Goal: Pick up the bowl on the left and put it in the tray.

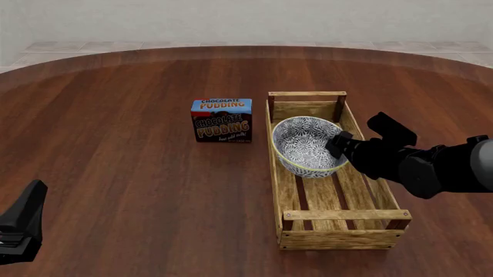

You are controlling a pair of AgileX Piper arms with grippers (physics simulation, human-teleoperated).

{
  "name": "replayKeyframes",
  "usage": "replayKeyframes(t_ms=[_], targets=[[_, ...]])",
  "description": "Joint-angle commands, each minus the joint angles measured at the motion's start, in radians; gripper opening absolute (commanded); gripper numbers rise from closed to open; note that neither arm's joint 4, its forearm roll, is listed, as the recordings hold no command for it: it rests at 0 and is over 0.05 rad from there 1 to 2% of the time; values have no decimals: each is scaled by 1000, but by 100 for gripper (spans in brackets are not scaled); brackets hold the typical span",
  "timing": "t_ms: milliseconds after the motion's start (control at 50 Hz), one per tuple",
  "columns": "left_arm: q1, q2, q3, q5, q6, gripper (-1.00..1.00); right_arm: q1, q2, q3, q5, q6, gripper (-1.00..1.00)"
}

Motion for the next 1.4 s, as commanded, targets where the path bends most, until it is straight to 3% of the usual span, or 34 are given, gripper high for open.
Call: replayKeyframes(t_ms=[20,380,900,1400], targets=[[0,0,0,0,0,100,19,92,-4,14,-33,100],[0,0,0,0,0,100,25,64,13,12,-47,100],[0,0,0,0,0,100,70,-241,112,111,-84,100],[0,0,0,0,0,100,105,-376,149,171,-97,100]])
